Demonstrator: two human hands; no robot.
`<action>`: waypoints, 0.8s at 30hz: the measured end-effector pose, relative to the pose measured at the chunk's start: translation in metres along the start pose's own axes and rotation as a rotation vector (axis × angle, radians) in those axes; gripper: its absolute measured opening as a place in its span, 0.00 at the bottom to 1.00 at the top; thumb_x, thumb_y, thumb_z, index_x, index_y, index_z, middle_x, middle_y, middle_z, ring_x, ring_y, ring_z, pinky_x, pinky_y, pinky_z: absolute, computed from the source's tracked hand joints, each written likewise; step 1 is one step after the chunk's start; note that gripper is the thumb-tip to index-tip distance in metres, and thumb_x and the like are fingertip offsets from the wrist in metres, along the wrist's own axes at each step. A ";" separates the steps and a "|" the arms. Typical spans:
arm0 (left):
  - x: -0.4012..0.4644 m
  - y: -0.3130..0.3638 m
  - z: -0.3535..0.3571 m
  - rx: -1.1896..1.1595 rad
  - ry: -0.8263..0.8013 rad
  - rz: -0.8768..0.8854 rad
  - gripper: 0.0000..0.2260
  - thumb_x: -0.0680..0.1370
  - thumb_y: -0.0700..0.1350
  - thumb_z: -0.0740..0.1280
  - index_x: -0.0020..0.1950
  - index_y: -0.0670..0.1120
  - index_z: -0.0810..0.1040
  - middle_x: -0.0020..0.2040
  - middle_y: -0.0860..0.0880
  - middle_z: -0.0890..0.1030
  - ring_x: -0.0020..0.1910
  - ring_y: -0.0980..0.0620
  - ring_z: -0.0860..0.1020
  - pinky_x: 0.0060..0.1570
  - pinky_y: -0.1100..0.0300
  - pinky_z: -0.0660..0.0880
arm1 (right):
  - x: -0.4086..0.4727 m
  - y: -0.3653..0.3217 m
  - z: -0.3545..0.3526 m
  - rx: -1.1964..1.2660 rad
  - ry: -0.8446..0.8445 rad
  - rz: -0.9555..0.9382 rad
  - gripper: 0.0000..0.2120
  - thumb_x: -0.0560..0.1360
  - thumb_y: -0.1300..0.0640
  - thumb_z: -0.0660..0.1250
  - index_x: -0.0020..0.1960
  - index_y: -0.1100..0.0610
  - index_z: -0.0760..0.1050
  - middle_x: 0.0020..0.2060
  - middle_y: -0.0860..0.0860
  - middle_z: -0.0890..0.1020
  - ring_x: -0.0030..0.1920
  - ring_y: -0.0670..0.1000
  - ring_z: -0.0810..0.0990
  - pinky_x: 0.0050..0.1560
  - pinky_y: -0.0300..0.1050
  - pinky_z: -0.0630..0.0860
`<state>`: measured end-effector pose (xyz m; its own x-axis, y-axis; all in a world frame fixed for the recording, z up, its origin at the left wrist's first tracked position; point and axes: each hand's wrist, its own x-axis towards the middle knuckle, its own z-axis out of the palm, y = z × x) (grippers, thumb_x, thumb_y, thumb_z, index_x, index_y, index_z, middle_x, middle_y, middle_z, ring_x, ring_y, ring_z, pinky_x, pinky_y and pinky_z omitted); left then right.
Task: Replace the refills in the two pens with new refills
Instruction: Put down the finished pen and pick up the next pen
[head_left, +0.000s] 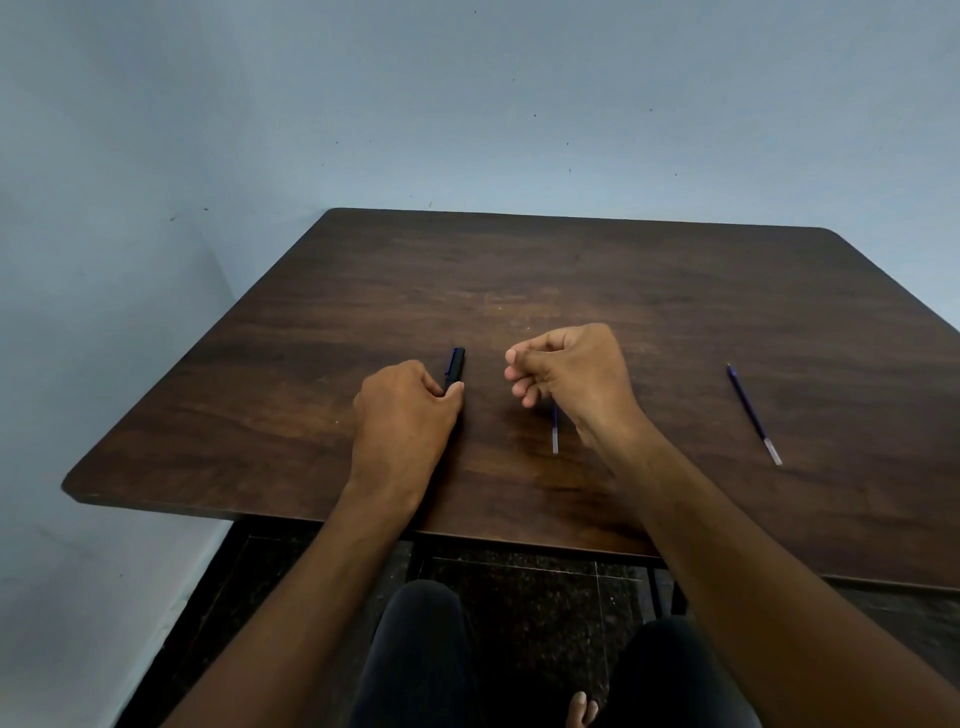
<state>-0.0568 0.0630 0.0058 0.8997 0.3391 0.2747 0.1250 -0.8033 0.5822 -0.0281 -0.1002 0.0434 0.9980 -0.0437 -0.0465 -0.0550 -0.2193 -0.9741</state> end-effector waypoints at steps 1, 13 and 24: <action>0.000 0.000 0.000 0.019 -0.001 0.015 0.12 0.76 0.57 0.73 0.39 0.51 0.80 0.33 0.56 0.79 0.36 0.57 0.79 0.44 0.55 0.80 | 0.000 0.001 0.000 -0.028 0.013 -0.007 0.04 0.76 0.63 0.73 0.42 0.61 0.83 0.34 0.55 0.86 0.31 0.52 0.83 0.34 0.45 0.82; -0.004 -0.001 0.000 -0.082 0.085 0.002 0.18 0.74 0.62 0.73 0.34 0.52 0.76 0.28 0.55 0.79 0.30 0.60 0.77 0.33 0.60 0.75 | 0.008 -0.007 -0.057 -0.378 0.228 -0.083 0.10 0.74 0.56 0.75 0.34 0.52 0.81 0.30 0.49 0.84 0.27 0.42 0.79 0.31 0.32 0.74; -0.006 -0.006 -0.003 -0.198 0.118 0.007 0.16 0.73 0.61 0.74 0.33 0.52 0.77 0.30 0.57 0.79 0.31 0.61 0.78 0.32 0.67 0.70 | 0.001 -0.005 -0.072 -0.691 0.115 0.295 0.20 0.69 0.44 0.78 0.38 0.61 0.79 0.27 0.53 0.81 0.23 0.47 0.75 0.28 0.41 0.71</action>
<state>-0.0639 0.0675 0.0030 0.8437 0.3979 0.3604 0.0238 -0.6984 0.7153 -0.0293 -0.1692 0.0640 0.9311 -0.2883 -0.2234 -0.3647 -0.7415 -0.5631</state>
